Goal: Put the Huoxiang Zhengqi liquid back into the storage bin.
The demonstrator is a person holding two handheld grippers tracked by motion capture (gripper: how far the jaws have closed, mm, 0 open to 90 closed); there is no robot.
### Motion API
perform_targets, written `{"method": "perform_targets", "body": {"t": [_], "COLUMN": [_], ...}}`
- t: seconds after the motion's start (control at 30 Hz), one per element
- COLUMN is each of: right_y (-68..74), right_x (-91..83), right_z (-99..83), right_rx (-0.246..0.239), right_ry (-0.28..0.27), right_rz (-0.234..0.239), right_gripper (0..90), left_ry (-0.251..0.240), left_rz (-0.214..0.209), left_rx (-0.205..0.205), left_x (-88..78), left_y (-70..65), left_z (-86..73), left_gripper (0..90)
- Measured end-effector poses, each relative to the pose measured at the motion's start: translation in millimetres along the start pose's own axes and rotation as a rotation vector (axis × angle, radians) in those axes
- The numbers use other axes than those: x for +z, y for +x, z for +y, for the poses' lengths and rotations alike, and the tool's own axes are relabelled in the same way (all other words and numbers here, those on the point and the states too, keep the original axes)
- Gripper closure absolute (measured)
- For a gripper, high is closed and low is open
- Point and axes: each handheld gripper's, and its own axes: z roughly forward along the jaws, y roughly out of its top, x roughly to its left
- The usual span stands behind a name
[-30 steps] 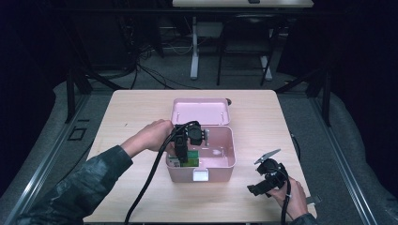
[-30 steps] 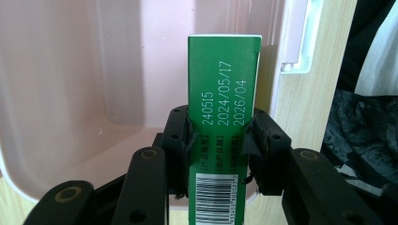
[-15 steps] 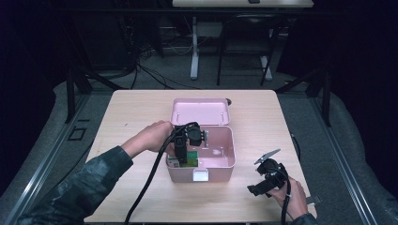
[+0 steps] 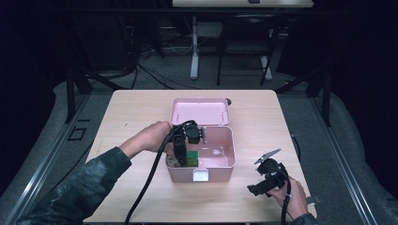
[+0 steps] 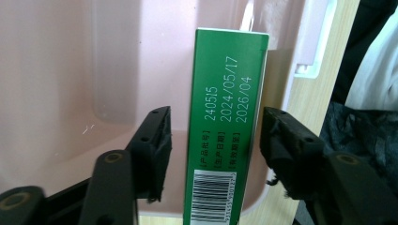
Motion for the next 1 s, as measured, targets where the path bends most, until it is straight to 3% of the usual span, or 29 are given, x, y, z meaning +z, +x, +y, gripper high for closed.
{"method": "perform_targets", "body": {"t": [0.23,0.43,0.77,1.0], "right_y": [-0.1,-1.0,-7.5,-13.2], "right_x": [-1.5,-3.6,-9.5,-11.4], "right_z": [0.4,1.5,4.2,6.2], "right_rx": [0.005,0.014,0.046,0.065], "right_ry": [-0.013,-0.024,-0.082,-0.101], "right_rz": [0.007,0.015,0.026,0.032], "right_gripper": [2.9,2.6,0.0,0.0], "left_ry": [-0.059,-0.089,-0.159,-0.202], "left_rz": [-0.002,0.009,0.04,0.057], "left_rx": [-0.069,-0.105,-0.189,-0.245], "left_x": [-9.9,-20.5,-33.2,-40.8], "left_y": [6.7,10.0,17.8,21.2], "left_z": [-7.3,-16.6,-36.4,-54.1], "left_gripper": [28.1,15.2,3.0,0.0]}}
